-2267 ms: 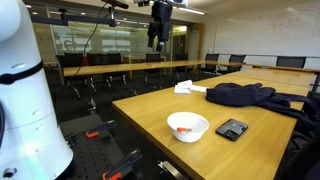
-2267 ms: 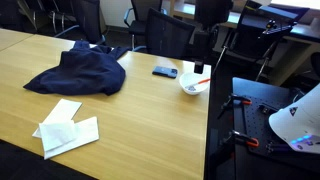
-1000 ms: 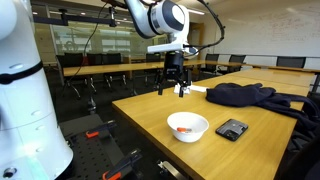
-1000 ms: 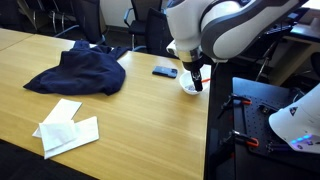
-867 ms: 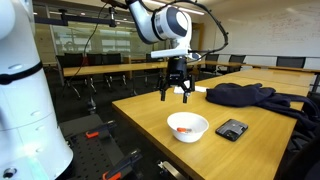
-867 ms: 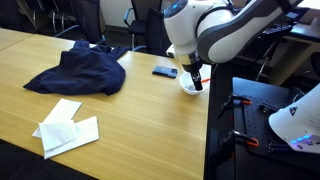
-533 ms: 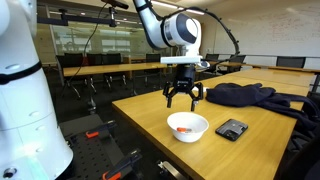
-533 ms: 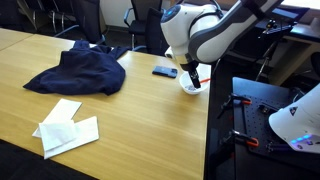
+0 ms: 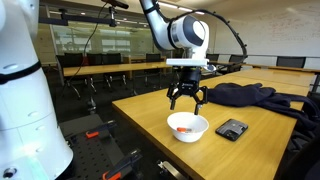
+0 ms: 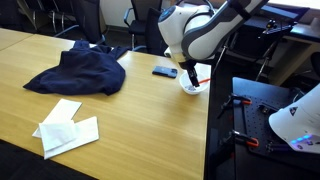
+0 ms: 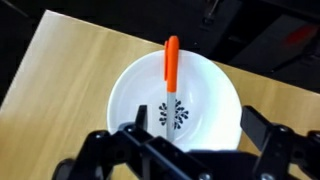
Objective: Take the pen out of the bowl and put it on the table
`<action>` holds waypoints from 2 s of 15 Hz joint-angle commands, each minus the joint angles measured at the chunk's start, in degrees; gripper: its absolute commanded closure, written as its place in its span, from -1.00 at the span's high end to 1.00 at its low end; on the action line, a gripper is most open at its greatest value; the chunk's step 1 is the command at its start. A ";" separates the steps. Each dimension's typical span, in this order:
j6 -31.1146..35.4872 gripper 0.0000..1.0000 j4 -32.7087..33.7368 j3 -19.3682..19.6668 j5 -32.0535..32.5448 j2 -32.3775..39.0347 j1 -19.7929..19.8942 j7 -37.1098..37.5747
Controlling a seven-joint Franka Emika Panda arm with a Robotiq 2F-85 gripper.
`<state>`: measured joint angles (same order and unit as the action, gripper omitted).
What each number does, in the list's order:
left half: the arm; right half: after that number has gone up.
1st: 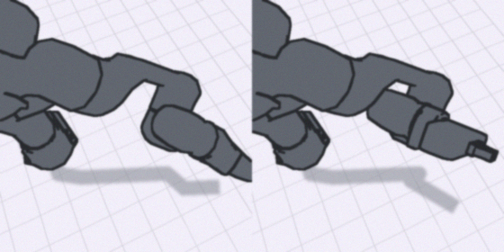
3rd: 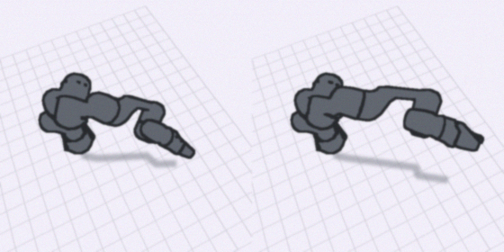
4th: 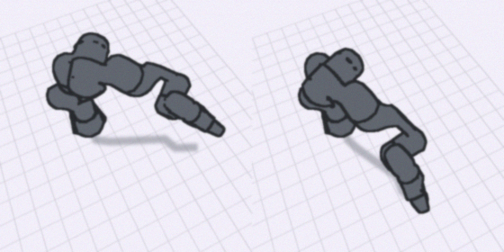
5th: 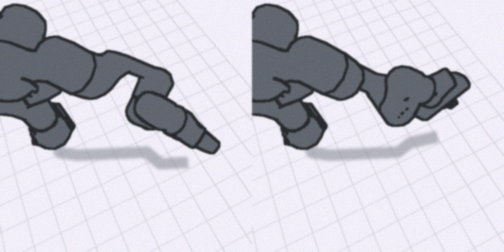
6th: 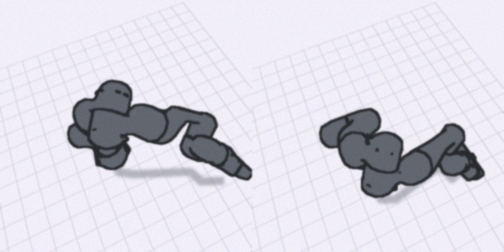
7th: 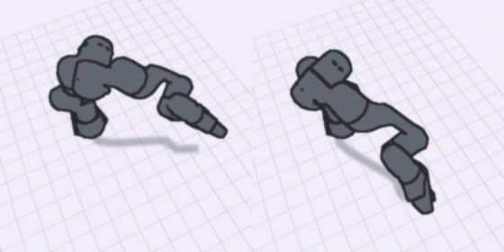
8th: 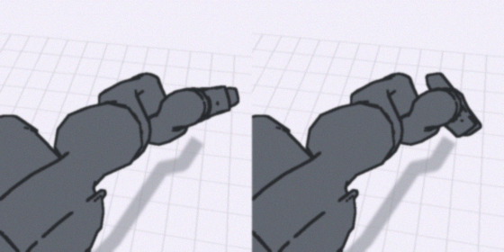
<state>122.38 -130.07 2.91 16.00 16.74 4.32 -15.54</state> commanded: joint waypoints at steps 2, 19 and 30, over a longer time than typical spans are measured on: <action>5.10 1.00 -1.02 0.57 4.47 0.43 -0.44 1.22; 11.57 -1.00 -3.25 0.93 7.32 4.28 0.84 -2.28; 11.57 0.36 -3.16 1.13 8.59 4.46 0.35 -2.01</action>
<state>133.64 -133.24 3.76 23.24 21.00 4.74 -16.85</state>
